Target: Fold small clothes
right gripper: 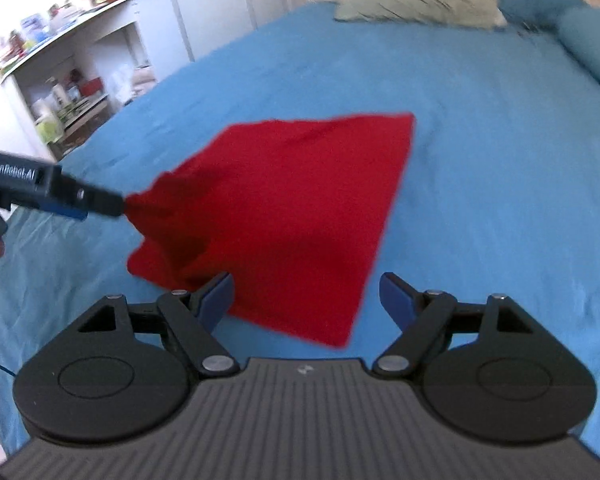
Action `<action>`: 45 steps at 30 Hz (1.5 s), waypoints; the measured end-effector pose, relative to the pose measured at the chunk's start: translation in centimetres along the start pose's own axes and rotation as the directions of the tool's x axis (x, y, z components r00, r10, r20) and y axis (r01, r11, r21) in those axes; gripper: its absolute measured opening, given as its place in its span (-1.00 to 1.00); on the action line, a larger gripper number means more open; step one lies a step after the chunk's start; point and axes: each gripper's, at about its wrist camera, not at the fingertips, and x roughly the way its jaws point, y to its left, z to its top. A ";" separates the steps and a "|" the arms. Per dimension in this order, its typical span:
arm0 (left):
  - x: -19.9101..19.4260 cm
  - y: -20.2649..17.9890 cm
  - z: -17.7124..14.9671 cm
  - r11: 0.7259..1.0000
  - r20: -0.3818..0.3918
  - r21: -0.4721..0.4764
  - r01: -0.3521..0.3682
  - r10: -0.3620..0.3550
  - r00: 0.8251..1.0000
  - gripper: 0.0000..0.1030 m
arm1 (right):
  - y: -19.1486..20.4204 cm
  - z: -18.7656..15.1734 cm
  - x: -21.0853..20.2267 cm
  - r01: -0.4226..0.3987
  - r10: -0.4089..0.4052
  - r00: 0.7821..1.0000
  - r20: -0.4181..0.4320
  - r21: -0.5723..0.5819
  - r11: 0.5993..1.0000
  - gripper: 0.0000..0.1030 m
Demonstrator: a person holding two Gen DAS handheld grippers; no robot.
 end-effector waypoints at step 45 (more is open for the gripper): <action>3.6 2.0 -0.2 0.983 -0.023 -0.131 -0.131 0.129 0.991 0.62 | 3.0 -4.1 5.9 0.224 -0.233 0.972 0.016 -0.343 0.912 0.32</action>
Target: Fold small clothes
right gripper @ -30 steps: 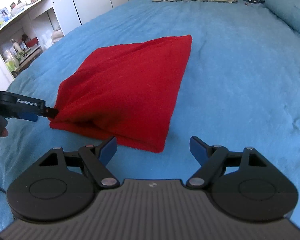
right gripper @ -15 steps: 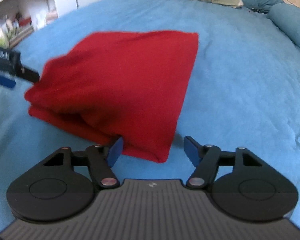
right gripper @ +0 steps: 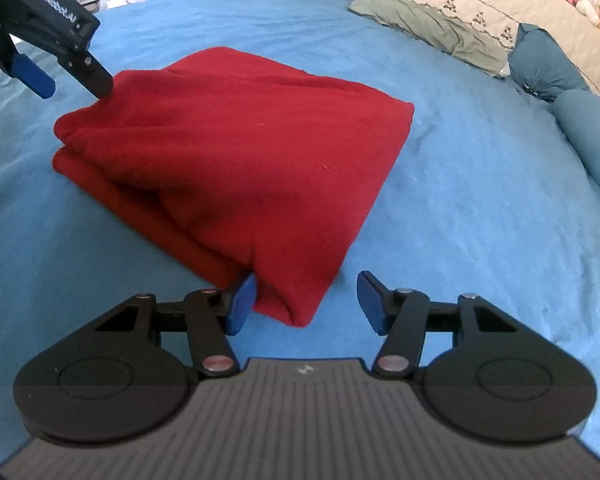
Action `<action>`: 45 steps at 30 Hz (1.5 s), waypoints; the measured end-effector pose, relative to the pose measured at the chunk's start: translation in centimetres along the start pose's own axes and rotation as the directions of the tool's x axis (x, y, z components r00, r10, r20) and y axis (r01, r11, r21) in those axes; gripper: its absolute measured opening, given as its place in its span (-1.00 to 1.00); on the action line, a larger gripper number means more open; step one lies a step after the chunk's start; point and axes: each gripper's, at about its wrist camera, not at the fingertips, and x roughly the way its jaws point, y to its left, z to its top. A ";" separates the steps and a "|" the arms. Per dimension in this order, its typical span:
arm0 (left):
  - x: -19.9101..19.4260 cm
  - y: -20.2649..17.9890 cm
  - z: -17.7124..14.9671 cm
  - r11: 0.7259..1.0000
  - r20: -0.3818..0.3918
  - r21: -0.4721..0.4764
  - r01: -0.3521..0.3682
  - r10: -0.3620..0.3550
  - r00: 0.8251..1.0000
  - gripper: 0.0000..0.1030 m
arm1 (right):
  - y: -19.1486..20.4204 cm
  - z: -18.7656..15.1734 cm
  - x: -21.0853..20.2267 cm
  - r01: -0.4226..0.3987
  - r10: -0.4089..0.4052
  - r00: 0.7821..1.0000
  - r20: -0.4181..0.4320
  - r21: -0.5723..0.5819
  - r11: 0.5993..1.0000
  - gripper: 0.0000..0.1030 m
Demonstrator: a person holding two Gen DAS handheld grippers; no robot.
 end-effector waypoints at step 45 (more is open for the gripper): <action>9.5 -2.2 7.6 0.942 -0.180 0.106 0.317 -0.296 0.938 -0.25 | -14.9 8.1 13.3 -0.352 0.519 0.853 -0.042 0.688 0.634 0.02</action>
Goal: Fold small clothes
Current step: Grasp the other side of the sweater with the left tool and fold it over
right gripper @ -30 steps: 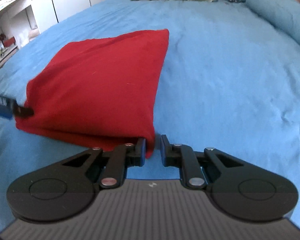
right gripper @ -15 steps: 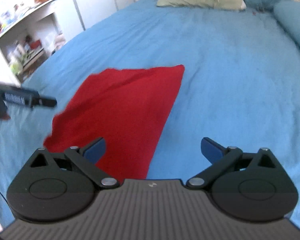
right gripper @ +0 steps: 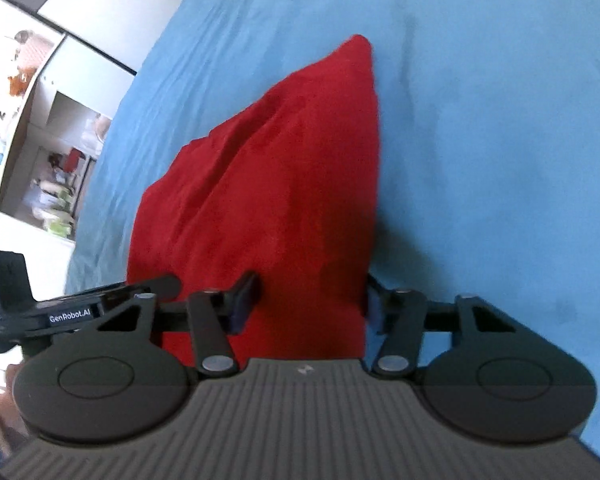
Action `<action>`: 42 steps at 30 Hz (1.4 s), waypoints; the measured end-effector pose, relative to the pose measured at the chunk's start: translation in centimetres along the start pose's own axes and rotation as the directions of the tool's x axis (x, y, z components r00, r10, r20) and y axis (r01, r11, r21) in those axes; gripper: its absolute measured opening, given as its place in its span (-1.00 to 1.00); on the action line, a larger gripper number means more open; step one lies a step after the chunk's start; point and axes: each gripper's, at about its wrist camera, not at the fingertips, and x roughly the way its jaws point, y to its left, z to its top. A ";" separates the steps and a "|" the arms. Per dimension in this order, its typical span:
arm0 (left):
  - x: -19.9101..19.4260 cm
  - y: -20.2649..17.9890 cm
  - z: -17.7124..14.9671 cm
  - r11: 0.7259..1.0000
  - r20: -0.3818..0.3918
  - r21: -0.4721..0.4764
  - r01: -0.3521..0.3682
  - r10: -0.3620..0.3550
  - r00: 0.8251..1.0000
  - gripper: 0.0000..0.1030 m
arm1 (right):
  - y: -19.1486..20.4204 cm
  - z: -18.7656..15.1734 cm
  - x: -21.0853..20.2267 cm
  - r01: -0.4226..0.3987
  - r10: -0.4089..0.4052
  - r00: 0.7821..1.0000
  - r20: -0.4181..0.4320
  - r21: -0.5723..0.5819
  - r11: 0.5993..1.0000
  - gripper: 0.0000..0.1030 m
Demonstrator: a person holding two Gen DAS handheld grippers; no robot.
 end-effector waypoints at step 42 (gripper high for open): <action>-0.4 -15.1 -12.3 0.976 0.155 0.158 -0.147 0.123 0.980 0.73 | -11.6 -11.4 -14.5 0.053 -0.040 0.993 0.111 -0.121 0.991 0.17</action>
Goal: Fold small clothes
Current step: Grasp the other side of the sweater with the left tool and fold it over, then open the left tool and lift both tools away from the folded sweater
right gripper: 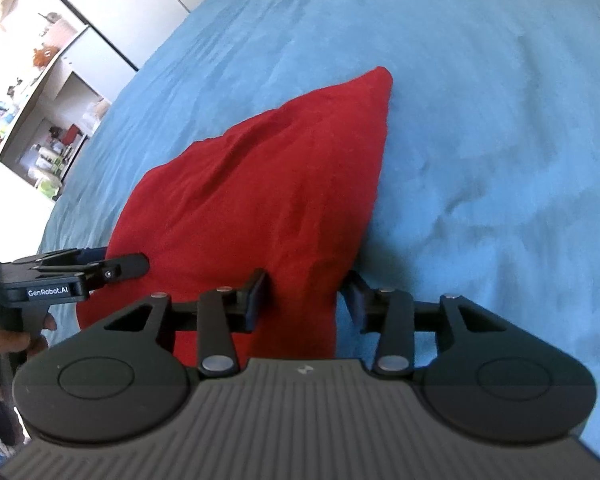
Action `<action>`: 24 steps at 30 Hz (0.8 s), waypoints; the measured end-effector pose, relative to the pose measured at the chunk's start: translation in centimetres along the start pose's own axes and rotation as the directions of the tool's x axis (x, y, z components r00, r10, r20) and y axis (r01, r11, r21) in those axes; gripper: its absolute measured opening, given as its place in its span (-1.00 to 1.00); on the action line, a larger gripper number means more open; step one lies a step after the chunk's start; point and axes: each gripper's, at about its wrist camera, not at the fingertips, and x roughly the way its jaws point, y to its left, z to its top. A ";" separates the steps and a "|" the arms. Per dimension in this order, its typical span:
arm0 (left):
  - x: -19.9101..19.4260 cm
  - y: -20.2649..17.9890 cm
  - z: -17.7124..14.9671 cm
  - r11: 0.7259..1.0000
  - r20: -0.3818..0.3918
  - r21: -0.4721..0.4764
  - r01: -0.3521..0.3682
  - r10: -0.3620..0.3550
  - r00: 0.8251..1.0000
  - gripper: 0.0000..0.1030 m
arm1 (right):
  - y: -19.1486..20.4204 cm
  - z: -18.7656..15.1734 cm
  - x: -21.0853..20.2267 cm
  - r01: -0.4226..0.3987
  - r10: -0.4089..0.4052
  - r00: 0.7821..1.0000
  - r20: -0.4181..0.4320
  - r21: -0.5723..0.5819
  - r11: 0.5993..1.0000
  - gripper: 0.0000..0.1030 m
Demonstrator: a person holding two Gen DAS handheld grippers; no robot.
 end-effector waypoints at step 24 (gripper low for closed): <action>-21.4 -3.7 -2.6 0.992 0.243 -0.103 -0.079 0.102 0.965 1.00 | 8.4 -3.9 -15.6 0.157 -0.126 0.955 0.267 -0.095 0.983 1.00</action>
